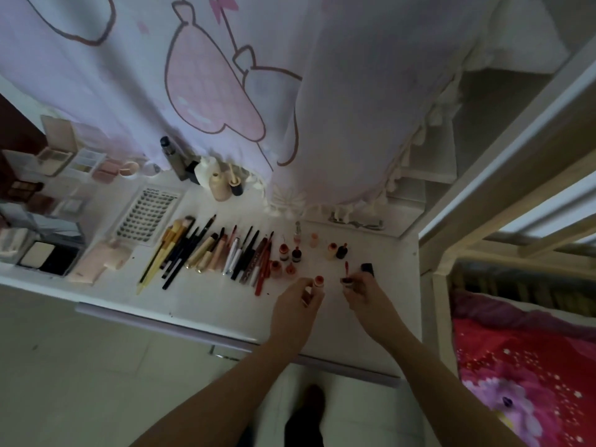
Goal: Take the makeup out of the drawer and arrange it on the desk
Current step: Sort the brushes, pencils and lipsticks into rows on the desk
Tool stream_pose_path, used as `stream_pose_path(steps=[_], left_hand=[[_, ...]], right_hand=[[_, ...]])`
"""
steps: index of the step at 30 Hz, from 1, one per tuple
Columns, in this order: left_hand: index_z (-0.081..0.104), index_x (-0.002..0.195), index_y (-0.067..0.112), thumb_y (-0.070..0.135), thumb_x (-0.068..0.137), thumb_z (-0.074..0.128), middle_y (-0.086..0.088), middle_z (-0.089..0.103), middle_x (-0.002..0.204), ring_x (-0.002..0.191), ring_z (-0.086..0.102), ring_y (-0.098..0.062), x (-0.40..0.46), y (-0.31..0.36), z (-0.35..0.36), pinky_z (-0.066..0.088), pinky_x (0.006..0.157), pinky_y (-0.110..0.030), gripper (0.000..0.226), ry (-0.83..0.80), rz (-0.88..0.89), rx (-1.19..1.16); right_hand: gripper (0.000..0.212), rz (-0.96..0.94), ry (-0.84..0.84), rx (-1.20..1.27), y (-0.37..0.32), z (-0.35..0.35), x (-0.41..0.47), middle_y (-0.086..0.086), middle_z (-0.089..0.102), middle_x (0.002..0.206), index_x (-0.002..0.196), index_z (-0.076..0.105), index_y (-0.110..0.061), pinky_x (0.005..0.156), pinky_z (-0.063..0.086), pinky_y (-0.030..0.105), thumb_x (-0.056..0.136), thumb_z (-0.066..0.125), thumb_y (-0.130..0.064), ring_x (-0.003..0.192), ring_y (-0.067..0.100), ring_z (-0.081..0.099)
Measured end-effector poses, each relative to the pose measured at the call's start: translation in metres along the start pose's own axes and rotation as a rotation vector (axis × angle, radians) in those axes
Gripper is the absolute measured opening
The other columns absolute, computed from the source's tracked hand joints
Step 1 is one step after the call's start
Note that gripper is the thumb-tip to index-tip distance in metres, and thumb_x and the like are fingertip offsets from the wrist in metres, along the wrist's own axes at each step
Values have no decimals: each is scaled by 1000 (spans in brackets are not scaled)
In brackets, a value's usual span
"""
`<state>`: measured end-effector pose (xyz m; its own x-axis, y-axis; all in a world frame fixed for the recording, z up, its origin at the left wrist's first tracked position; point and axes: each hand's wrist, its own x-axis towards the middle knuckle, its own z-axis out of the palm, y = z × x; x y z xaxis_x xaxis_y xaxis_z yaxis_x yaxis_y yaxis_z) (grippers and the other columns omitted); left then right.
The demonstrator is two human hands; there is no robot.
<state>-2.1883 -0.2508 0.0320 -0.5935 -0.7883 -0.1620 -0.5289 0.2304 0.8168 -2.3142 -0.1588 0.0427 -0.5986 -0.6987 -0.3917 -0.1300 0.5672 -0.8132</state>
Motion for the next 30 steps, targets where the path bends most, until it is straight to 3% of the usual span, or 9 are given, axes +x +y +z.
stream_pose_path(steps=[3,6,11,15,19,22,25,27,30], left_hand=[[56,101,23,27,94,52,6,60,74,60,57,-13,7,1,13,51,61,-30,9,17,-30,-15],[51,97,22,23,95,50,-2,63,72,56,60,-20,18,3,22,53,58,-38,2,41,-68,-54],[51,96,13,22,96,48,-11,63,80,67,61,-32,30,1,29,53,66,-48,9,42,-125,-64],[49,96,16,20,95,49,-7,62,78,66,60,-28,30,1,29,53,66,-46,4,50,-100,-56],[44,117,18,21,94,51,4,61,71,61,60,-16,17,-3,26,54,64,-35,24,41,-141,-85],[42,105,19,23,94,52,5,58,60,47,56,-2,-1,-12,24,49,52,-17,16,-34,-171,-53],[41,90,23,29,94,51,5,57,62,41,53,0,-8,-12,24,44,47,-13,13,-161,-121,33],[42,88,23,31,95,50,6,56,65,46,53,-2,-6,-5,24,45,51,-15,13,-240,-45,85],[49,100,20,31,94,50,6,55,81,67,54,-10,-5,11,23,44,62,-21,12,-254,181,256]], right_hand=[[19,-51,175,-126,2,15,15,5,53,112,108,56,-14,77,41,20,91,60,-18,86,12,53],[20,-93,228,-195,0,26,24,10,49,111,110,54,-8,72,35,13,92,58,-15,76,10,49],[27,-62,203,-303,-3,35,33,16,46,119,118,49,-3,77,49,37,95,51,-16,87,31,58],[30,-47,159,-313,-8,31,34,16,46,120,121,46,-4,77,49,36,94,52,-15,89,30,58],[33,-82,163,-354,-11,10,29,13,48,114,124,43,-9,70,45,27,92,51,-11,82,20,53],[27,-83,281,-462,-5,-22,32,8,47,113,116,46,-14,68,46,32,92,54,-25,91,23,54],[43,93,158,-680,4,-37,35,9,46,110,114,43,-10,72,44,35,90,54,-43,101,28,51],[39,147,60,-770,10,-37,33,11,48,110,111,44,-7,74,47,36,91,53,-40,99,28,52],[29,121,-3,-718,13,-42,20,13,55,105,108,47,-7,68,47,32,94,51,-32,87,24,55]])
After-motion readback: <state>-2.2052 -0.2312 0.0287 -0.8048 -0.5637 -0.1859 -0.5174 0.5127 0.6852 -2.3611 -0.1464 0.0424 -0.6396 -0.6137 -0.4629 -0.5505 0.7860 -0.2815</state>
